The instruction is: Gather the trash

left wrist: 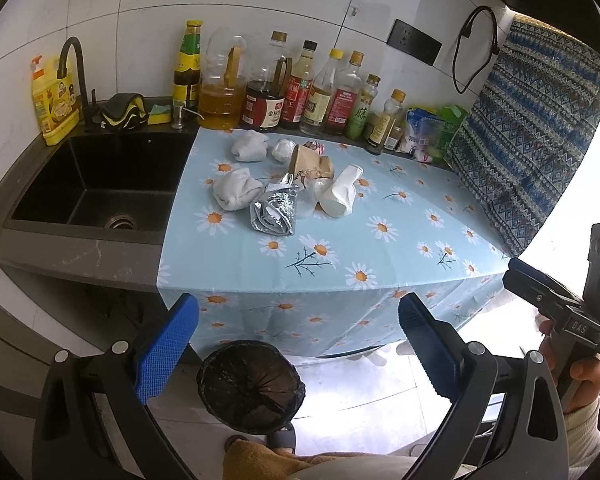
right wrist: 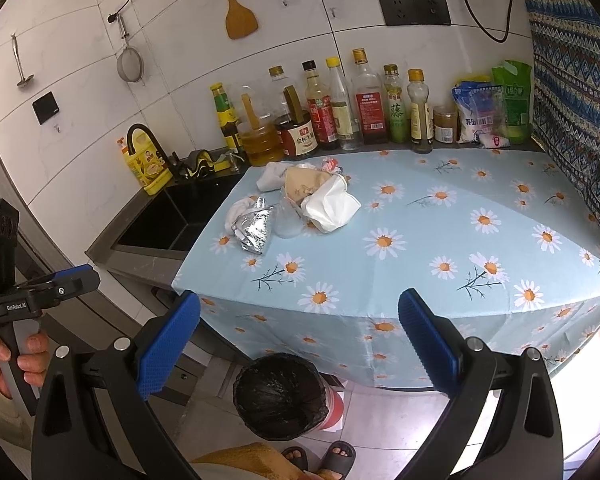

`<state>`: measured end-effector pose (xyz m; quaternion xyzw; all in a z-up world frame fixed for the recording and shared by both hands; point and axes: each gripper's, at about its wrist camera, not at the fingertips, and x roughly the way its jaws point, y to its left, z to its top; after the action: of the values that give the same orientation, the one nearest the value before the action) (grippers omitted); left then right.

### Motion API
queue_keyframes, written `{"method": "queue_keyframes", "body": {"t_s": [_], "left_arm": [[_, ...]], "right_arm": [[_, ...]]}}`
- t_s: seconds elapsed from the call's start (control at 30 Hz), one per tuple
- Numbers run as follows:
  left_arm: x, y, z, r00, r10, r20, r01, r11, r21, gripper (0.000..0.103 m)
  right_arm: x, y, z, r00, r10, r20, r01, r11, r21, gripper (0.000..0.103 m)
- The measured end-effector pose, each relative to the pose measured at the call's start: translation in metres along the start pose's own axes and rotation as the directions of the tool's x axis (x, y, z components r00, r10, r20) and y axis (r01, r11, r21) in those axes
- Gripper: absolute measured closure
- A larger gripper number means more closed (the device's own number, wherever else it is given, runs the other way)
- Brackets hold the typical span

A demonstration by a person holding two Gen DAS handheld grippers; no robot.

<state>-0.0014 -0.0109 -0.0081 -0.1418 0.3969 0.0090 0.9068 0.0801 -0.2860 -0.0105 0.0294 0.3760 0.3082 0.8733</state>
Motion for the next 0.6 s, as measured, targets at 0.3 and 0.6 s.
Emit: {"method": "queue_keyframes", "body": {"t_s": [0.3, 0.6], "left_arm": [[0.0031, -0.0074, 0.0025, 1.0, 0.002, -0.004, -0.002, 1.0, 0.013, 0.007], [0.0063, -0.0093, 0.0019, 1.0, 0.017, -0.011, -0.017, 1.0, 0.02, 0.007]], "right_arm": [[0.0019, -0.0028, 0.0015, 1.0, 0.01, 0.001, -0.01, 1.0, 0.001, 0.005], [0.0043, -0.0082, -0.0011, 1.0, 0.016, -0.004, -0.016, 1.0, 0.023, 0.005]]}}
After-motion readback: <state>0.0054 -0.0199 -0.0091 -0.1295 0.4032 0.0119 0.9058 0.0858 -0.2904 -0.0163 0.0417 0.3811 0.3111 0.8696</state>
